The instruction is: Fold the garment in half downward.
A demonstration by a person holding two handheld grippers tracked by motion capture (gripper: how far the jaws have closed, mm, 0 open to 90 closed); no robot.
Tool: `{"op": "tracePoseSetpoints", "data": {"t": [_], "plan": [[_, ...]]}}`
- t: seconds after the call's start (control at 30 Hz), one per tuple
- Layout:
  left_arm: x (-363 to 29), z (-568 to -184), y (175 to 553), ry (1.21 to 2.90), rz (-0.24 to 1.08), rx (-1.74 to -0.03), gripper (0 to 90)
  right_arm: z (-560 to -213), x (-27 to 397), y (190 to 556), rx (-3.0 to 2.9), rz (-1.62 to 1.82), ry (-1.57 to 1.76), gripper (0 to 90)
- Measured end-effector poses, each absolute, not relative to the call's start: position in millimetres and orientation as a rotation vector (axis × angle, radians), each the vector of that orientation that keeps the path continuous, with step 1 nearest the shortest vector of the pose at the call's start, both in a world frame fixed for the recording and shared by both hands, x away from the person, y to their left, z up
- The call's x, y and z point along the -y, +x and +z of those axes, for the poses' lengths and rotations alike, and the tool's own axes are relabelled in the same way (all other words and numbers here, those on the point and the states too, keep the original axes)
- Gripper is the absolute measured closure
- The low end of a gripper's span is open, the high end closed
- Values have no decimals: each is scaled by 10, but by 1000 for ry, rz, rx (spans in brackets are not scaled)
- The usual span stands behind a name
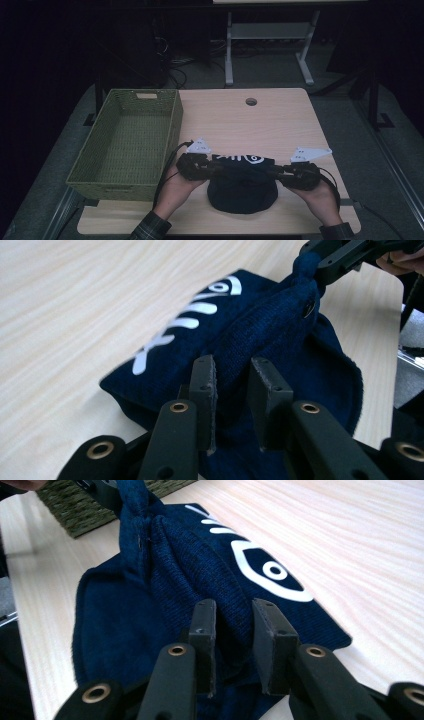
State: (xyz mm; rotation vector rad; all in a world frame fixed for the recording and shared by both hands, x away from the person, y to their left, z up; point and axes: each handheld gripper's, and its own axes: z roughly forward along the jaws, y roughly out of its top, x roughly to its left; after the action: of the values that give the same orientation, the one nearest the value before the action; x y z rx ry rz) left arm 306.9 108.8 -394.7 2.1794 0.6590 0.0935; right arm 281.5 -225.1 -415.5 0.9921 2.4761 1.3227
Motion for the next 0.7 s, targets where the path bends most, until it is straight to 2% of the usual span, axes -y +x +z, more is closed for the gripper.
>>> {"op": "tracePoseSetpoints", "data": {"t": [0.37,0.7], "plan": [[-1137,-4075,2880,2217,49,-663,697,-4236,2229,2629,-2522,1312,960,685],[-1162,-4156,2769,2234,16,-671,671,-4304,2255,2459,-2566,1332,960,623]]}}
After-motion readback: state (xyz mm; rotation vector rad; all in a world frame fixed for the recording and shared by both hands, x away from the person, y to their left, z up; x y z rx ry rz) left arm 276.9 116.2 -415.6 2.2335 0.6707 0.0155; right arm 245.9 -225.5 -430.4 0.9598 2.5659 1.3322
